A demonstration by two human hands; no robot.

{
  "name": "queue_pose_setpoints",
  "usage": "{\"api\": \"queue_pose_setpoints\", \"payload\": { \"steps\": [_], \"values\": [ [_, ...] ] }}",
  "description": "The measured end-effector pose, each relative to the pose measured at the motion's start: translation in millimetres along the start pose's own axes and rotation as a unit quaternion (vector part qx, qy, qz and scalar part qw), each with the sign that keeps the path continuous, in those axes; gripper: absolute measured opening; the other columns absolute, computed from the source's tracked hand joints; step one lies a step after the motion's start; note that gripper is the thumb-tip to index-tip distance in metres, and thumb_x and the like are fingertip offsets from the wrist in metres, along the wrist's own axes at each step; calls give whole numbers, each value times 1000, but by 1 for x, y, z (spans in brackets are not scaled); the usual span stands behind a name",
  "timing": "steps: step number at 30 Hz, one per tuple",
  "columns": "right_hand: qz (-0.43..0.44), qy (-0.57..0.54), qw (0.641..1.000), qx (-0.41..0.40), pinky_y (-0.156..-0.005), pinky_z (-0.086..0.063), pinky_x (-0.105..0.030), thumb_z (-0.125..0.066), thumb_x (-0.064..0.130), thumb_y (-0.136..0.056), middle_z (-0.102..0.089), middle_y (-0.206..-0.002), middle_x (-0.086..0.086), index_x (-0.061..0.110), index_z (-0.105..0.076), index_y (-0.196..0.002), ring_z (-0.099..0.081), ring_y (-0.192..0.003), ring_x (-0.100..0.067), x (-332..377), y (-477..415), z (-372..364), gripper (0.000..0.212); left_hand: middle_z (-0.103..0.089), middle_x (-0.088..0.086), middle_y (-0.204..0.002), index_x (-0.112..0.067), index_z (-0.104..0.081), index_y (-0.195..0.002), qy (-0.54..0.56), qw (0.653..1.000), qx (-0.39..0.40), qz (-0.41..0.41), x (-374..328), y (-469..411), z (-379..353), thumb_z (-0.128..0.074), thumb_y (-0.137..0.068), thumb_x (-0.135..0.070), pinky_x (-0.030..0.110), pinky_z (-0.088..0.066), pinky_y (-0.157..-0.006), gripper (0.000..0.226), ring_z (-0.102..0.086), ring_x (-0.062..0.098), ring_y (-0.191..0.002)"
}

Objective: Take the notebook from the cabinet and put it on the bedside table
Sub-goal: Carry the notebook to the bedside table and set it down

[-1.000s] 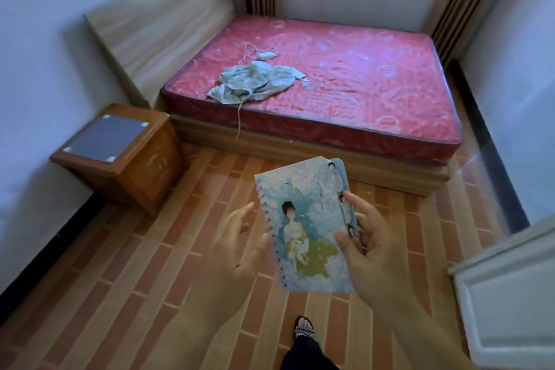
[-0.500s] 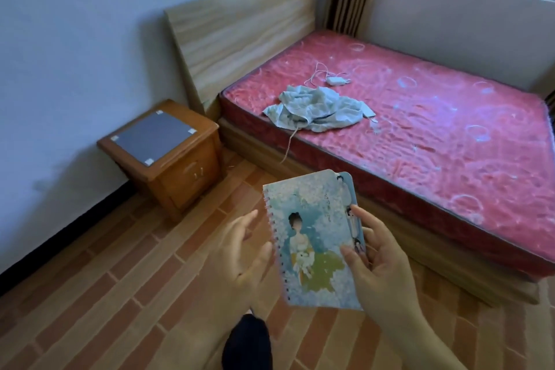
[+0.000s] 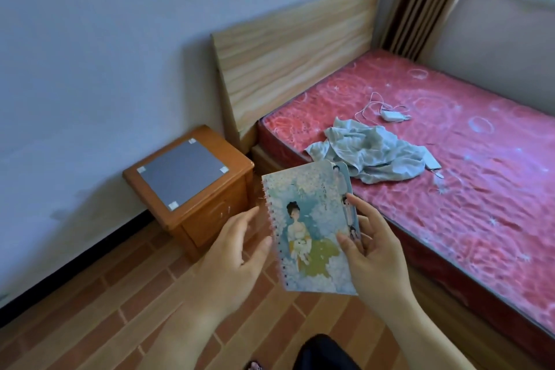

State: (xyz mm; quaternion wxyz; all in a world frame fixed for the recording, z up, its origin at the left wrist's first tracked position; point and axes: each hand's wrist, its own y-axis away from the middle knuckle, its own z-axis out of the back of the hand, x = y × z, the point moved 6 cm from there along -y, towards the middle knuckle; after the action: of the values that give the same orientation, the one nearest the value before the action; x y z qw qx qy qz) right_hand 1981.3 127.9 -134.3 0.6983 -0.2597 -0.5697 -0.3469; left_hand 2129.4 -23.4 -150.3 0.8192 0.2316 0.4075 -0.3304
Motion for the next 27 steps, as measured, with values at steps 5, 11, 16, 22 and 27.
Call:
{"api": "queue_pose_setpoints", "payload": {
  "steps": [5, 11, 16, 22, 27],
  "values": [
    [-21, 13, 1000, 11, -72, -57, -25, -60, 5, -86, -60, -115, 3, 47, -51, -117, -64, -99, -12, -12, -91, -15, 53, -30, -27, -140, -48, -28, -133, 2, 999, 0, 45, 15, -82, 6, -47, -86, -52, 27, -34, -104, 51, -33, -5, -125],
    [-15, 30, 993, 112, -70, -56, -22, -59, 2, -86, -60, -110, 15, 44, -51, -119, -66, -85, -1, -14, -228, -64, 53, -29, -26, -141, -42, -28, -137, -8, 993, -65, 94, 25, -186, 30, -46, -88, -49, 18, -30, -100, 53, -30, -10, -122],
    [4, 49, 976, 212, -61, -52, -16, -57, 0, -87, -58, -105, 22, 39, -50, -121, -64, -78, 4, -3, -328, -125, 52, -32, -24, -140, -43, -29, -136, 15, 981, -125, 146, 41, -251, 59, -45, -88, -48, 27, -32, -107, 51, -31, -6, -126],
    [-18, 56, 961, 272, -74, -59, -37, -55, 3, -88, -64, -110, 8, 53, -47, -113, -67, -90, -8, -12, -401, -206, 56, -31, -25, -141, -41, -28, -137, 24, 967, -153, 203, 87, -296, 94, -45, -89, -49, 26, -33, -106, 52, -31, -6, -126],
    [-25, 75, 957, 281, -74, -59, -37, -55, 3, -88, -64, -112, 6, 57, -45, -110, -66, -95, -11, -18, -453, -266, 59, -31, -23, -142, -39, -28, -138, 26, 966, -141, 215, 129, -353, 128, -45, -90, -48, 27, -36, -103, 52, -34, -4, -125]
  ]
}}
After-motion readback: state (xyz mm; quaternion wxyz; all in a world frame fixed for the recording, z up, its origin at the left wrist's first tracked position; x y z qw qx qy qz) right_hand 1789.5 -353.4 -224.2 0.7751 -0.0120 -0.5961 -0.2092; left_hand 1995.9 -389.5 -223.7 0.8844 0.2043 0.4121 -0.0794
